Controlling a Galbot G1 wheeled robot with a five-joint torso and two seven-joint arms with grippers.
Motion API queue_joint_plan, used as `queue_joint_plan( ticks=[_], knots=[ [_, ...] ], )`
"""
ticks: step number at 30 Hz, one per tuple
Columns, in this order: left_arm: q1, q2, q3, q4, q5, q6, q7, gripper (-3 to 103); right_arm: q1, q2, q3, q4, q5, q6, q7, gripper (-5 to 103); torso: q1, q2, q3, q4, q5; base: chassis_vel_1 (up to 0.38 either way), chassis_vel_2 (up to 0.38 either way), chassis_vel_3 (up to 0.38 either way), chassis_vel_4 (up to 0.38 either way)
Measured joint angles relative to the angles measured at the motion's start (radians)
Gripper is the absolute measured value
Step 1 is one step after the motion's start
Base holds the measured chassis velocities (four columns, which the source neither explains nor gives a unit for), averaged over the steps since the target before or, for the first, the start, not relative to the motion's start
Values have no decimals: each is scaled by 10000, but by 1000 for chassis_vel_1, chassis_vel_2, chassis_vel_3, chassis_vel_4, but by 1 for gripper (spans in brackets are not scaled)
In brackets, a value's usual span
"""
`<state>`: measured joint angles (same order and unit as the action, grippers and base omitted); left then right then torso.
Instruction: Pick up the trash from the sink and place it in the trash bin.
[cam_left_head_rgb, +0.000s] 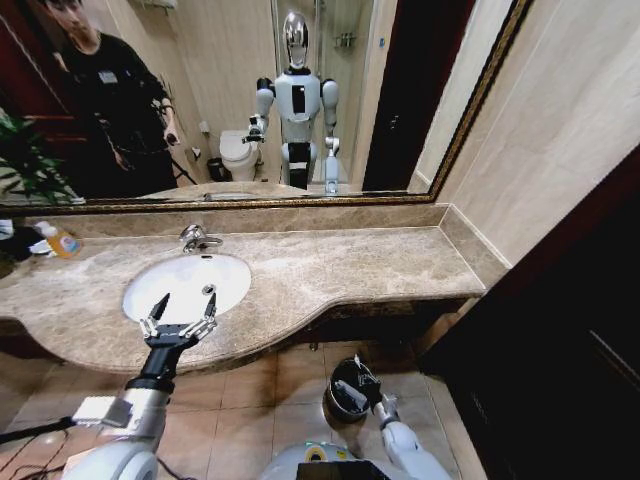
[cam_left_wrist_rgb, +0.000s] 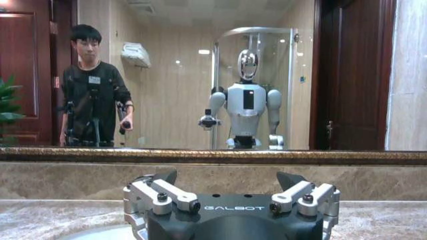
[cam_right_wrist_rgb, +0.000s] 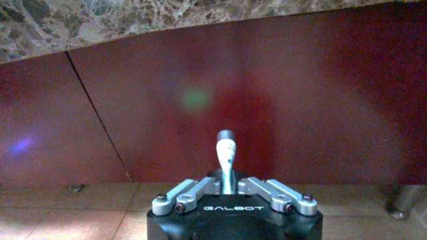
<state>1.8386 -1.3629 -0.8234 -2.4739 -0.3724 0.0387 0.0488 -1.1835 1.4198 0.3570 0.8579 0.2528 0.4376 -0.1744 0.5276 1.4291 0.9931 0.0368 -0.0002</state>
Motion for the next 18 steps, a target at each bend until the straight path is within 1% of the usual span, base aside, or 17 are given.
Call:
queue_joint_plan(
  ticks=[3, 4, 5, 6, 8, 9, 13, 14, 16, 18],
  knots=[
    [0, 0, 0, 0, 0, 0, 0, 100, 17, 25, 12, -189, -24, 353, 120, 24, 0, 0, 0, 0, 1, 0, 0, 0, 0],
    [0, 0, 0, 0, 0, 0, 0, 100, 17, 25, 12, -189, -24, 353, 120, 24, 0, 0, 0, 0, 1, 0, 0, 0, 0],
    [0, 0, 0, 0, 0, 0, 0, 100, 21, 36, 12, -232, -30, 420, 138, 29, 0, 0, 0, 0, 2, 0, 0, 0, 0],
    [0, 0, 0, 0, 0, 0, 0, 100, 20, 47, 9, -284, -56, 522, 150, 29, 0, 0, 0, 1, 2, 0, 0, 0, 0],
    [0, 0, 0, 0, 0, 0, 0, 100, -6, 52, 5, -334, -136, 632, 152, 40, 0, 0, 0, 1, 2, 0, 0, 0, 0],
    [0, 0, 0, 0, 0, 0, 0, 100, -6, 52, 5, -334, -136, 632, 152, 40, 0, 0, 0, 1, 2, 0, 0, 0, 0],
    [0, 0, 0, 0, 0, 0, 0, 100, -141, 88, 1, -305, -253, 747, 181, 61, 0, 0, 0, 1, 3, 0, 0, 0, 0],
    [0, 0, 0, 0, 0, 0, 0, 100, -141, 88, 1, -305, -253, 747, 181, 61, 0, 0, 0, 1, 3, 0, 0, 0, 0],
    [0, 0, 0, 0, 0, 0, 0, 100, -271, 91, 2, -154, -284, 750, 200, 73, 0, 0, 0, 1, 2, 0, 0, 0, 0],
    [0, 0, 0, 0, 0, 0, 0, 100, -330, 92, 2, -79, -287, 745, 212, 73, 0, 0, 0, 1, 2, 0, 0, 0, 0]
  ],
)
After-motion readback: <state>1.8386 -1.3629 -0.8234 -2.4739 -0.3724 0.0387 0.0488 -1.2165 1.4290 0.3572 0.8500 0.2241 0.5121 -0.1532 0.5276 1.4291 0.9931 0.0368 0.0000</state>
